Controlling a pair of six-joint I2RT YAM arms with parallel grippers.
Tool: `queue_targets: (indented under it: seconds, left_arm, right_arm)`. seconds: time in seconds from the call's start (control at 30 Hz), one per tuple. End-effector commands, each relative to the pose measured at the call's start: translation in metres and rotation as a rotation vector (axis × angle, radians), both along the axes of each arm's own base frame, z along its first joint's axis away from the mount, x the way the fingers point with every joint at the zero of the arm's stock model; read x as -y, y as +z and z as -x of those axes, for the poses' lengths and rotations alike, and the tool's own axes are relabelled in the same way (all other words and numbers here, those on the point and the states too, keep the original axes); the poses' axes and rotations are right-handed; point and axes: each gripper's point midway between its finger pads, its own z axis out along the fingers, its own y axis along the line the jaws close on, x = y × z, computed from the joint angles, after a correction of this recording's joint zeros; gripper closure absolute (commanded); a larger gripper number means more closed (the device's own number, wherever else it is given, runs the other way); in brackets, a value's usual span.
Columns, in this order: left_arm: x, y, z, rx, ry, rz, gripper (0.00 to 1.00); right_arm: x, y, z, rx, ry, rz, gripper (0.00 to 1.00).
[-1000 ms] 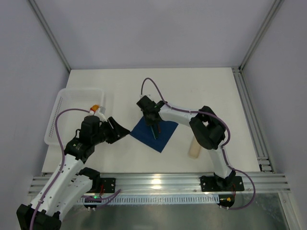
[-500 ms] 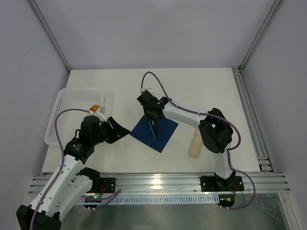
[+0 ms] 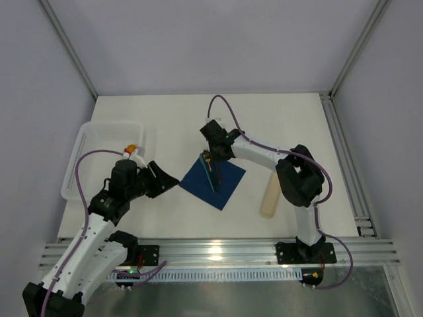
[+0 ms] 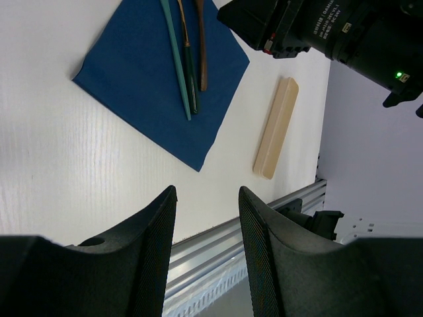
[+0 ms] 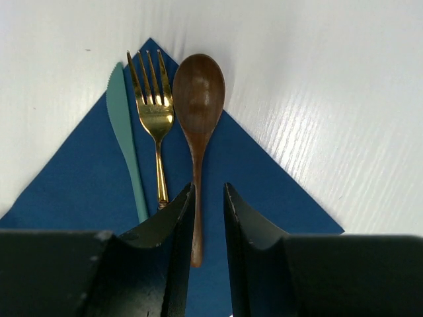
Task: Place the utensils on the paper napkin and roll it up
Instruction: Adjust the utensils on the napkin.
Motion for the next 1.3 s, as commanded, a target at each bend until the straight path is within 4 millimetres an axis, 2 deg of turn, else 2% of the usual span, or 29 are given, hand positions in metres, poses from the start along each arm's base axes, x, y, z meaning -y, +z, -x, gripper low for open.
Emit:
queue_targets:
  seconds: [0.0,0.53,0.8,1.13,1.27]
  left_arm:
    - [0.002,0.016,0.0,0.042,-0.019,0.009,0.55]
    - [0.002,0.013,0.0,0.037,-0.018,0.006,0.55]
    - [0.001,0.012,0.002,0.034,-0.017,0.004,0.55]
    - [0.001,0.012,0.002,0.032,-0.016,0.005,0.55]
    - [0.001,0.013,0.002,0.034,-0.015,0.007,0.55]
  right_arm:
    - [-0.007,-0.01,0.0,-0.005,0.024,-0.006,0.73]
    - [-0.011,-0.033,0.004,-0.05,0.029,-0.009,0.74]
    - [-0.015,-0.039,0.004,-0.064,0.029,-0.02,0.78]
    - [-0.018,-0.025,0.006,-0.055,0.007,-0.064,0.96]
    - [-0.019,-0.022,0.011,-0.067,-0.007,-0.092,0.96]
